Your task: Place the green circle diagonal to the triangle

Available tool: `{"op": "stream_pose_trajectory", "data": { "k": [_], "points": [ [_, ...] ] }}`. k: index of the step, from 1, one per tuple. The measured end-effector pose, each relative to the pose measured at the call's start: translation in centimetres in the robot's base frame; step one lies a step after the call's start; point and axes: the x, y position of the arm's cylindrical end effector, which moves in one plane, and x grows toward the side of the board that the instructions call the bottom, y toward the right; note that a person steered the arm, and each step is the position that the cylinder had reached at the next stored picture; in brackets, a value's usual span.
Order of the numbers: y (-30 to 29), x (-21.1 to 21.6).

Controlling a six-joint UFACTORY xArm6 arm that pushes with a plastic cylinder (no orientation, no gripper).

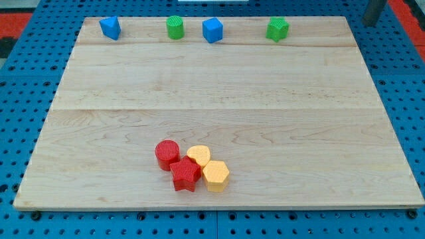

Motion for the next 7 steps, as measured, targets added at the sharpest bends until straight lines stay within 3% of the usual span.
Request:
{"op": "stream_pose_trajectory", "data": {
  "k": [5,7],
  "points": [
    [-26.0,1.2],
    [-27.2,-0.9]
  ]
}}
